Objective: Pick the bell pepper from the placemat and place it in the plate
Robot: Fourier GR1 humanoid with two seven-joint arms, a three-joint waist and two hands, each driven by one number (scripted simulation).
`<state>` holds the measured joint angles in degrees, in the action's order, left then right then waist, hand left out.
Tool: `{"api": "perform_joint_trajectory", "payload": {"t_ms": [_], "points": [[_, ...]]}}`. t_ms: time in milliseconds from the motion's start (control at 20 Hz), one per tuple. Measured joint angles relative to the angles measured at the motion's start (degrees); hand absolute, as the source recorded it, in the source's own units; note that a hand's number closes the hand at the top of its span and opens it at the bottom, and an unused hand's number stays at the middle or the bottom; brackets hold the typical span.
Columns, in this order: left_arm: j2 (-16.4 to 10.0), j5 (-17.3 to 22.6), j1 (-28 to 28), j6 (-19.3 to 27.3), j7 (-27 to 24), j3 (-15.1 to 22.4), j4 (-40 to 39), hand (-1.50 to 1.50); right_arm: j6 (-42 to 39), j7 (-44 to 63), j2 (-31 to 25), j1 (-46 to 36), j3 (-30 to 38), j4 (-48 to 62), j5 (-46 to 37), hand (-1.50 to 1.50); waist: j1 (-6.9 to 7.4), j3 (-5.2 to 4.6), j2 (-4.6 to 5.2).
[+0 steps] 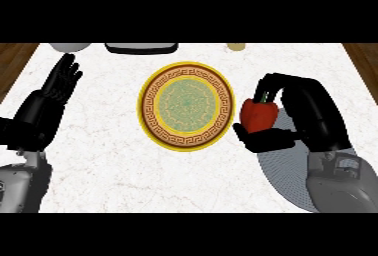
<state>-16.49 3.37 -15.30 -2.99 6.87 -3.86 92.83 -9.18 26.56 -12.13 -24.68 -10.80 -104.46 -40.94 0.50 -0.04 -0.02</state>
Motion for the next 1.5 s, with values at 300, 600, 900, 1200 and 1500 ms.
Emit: {"api": "perform_joint_trajectory", "payload": {"t_ms": [300,600,900,1200,1500], "points": [[-0.23,0.46,-0.98,-0.92,0.67,-1.01,-0.45,0.0,4.35,0.54,7.96,-9.87,-1.72,13.97,-2.22,1.5,0.29,0.01,0.14],[0.08,0.01,-0.39,-1.64,-0.05,-1.04,-0.25,0.0,11.91,1.33,11.14,-19.55,-3.64,30.83,-1.28,1.5,0.71,0.01,0.23],[0.62,-0.23,-1.99,-2.1,-0.02,-0.73,-1.32,0.0,21.26,-0.14,11.9,-28.4,-7.47,49.65,0.87,1.5,1.57,0.02,0.51],[1.86,-1.28,-2.5,-1.52,0.13,0.4,-0.99,0.0,28.26,-3.3,12.08,-33.32,-9.62,63.87,8.32,-1.5,2.82,0.03,0.82],[1.83,-1.07,-4.58,-2.41,0.79,0.73,-1.69,0.0,32.73,-7.71,12.11,-35.42,-11.44,71.09,18.87,-1.5,4.4,0.06,1.29]]}}
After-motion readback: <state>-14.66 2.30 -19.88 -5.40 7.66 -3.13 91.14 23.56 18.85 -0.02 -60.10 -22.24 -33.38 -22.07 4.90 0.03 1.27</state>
